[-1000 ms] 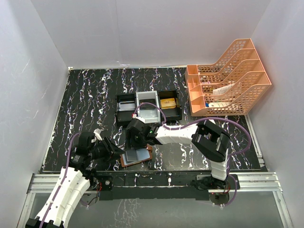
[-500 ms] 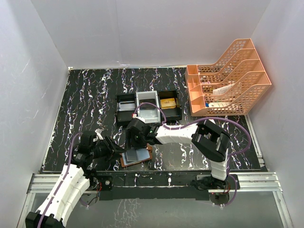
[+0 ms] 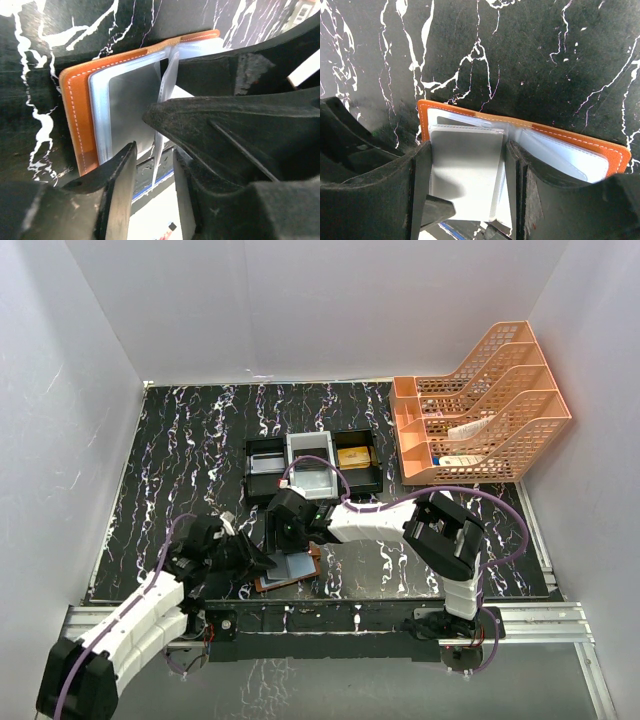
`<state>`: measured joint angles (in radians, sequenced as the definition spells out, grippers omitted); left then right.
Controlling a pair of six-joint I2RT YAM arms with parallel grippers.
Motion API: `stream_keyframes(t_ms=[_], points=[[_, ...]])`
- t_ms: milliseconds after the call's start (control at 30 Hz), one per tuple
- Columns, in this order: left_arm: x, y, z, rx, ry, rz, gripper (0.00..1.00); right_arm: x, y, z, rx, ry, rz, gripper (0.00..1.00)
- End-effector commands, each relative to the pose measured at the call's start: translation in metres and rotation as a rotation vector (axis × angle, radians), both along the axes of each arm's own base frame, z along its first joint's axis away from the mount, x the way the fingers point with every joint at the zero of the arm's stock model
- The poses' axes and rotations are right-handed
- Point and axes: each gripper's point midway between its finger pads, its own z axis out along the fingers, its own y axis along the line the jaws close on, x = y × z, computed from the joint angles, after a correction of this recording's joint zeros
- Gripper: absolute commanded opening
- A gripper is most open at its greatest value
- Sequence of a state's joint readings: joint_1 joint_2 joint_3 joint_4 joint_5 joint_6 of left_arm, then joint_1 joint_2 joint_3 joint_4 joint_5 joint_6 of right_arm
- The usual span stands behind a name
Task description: Take the credit cards out of the card holder
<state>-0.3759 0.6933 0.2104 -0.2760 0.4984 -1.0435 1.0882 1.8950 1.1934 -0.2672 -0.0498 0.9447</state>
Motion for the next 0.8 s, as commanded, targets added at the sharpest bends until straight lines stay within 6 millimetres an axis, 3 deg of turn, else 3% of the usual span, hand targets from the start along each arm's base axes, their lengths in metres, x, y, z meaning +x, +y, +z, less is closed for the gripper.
stream_keyframes(t_ms=[0, 167, 367, 533, 767], points=[[0.006, -0.020, 0.003, -0.032, -0.061, -0.056, 0.31, -0.010, -0.007, -0.027, -0.058, 0.044, 0.017, 0.51], [0.015, -0.030, 0.011, -0.013, -0.109, -0.070, 0.28, -0.009, 0.001, -0.014, -0.012, 0.039, 0.036, 0.53], [0.024, -0.037, 0.021, -0.029, -0.149, -0.084, 0.35, -0.005, 0.007, 0.015, 0.054, 0.008, 0.038, 0.65], [0.031, -0.044, 0.029, -0.041, -0.177, -0.115, 0.40, 0.005, 0.000, 0.037, 0.099, -0.011, 0.005, 0.73], [0.040, -0.066, 0.040, -0.073, -0.215, -0.206, 0.43, 0.019, -0.021, 0.066, 0.145, -0.054, -0.059, 0.76]])
